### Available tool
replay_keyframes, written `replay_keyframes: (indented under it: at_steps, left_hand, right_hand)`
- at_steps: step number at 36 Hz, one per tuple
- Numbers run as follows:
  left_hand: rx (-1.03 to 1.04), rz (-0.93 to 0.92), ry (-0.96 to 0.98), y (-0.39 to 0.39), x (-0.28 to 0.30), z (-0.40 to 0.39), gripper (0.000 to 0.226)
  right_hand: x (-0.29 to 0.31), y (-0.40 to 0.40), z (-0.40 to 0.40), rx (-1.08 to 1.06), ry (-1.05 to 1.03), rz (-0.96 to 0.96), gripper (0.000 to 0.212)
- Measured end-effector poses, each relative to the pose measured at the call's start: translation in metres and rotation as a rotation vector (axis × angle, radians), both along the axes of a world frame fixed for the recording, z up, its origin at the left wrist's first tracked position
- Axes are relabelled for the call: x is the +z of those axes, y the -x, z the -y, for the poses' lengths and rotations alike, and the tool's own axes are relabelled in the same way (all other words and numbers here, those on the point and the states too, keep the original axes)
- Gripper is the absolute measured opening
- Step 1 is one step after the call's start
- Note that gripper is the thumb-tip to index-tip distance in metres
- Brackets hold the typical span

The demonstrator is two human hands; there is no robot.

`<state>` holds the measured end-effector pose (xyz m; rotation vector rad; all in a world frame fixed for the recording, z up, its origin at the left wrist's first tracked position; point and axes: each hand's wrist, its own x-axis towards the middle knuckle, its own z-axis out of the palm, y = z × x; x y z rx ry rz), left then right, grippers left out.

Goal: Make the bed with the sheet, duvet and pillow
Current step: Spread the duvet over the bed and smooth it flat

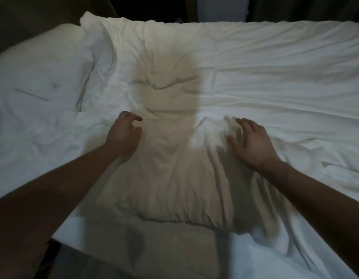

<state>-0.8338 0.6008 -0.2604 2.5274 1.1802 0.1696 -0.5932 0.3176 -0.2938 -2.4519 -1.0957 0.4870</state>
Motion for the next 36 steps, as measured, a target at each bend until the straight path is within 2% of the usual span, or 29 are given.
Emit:
replay_keyframes:
  at_steps: [3,6,11,13,18,21,23,24,26,28,31,34,36]
  left_hand:
    - [0.044,-0.253,-0.031,0.066,0.012,-0.059,0.038]
    - [0.18,-0.38,-0.036,0.118,0.019,-0.115,0.049]
    - [0.233,-0.433,-0.049,0.164,0.009,-0.191,0.067]
    - [0.207,-0.417,-0.059,0.172,-0.004,-0.215,0.073]
    - [0.203,-0.472,0.028,0.174,-0.034,-0.249,0.091]
    - [0.218,-0.501,0.0,0.178,-0.045,-0.261,0.099]
    - [0.204,-0.559,-0.018,0.182,-0.049,-0.269,0.096]
    - [0.183,-0.59,-0.015,0.183,-0.051,-0.272,0.089]
    - [0.142,-0.64,-0.048,0.186,-0.052,-0.275,0.063]
    - [0.118,-0.63,-0.1,0.188,-0.049,-0.273,0.036]
    - [0.042,-0.36,-0.255,0.19,-0.038,-0.267,0.022]
    - [0.005,-0.133,-0.553,0.184,-0.009,-0.269,0.023]
    - [0.04,-0.06,-0.651,0.173,0.017,-0.277,0.025]
  right_hand:
    - [0.008,0.04,-0.065,0.068,-0.047,-0.094,0.074]
    - [0.009,0.074,-0.126,0.112,-0.079,-0.143,0.066]
    - [-0.005,0.11,-0.213,0.113,-0.034,-0.235,0.067]
    - [-0.015,0.119,-0.235,0.127,0.063,-0.234,0.072]
    - [-0.043,0.12,-0.246,0.2,0.389,-0.165,0.081]
    - [-0.052,0.119,-0.241,0.167,0.417,-0.199,0.074]
    - [-0.054,0.118,-0.236,0.083,0.296,-0.207,0.065]
    - [-0.055,0.117,-0.233,0.05,0.206,-0.185,0.053]
    - [-0.056,0.119,-0.228,0.023,0.06,-0.146,0.035]
    - [-0.054,0.122,-0.225,0.005,-0.013,-0.13,0.038]
    - [-0.036,0.124,-0.225,-0.023,-0.16,-0.074,0.039]
    - [-0.013,0.117,-0.227,-0.071,-0.309,-0.021,0.037]
    - [0.0,0.107,-0.229,-0.121,-0.378,-0.012,0.031]
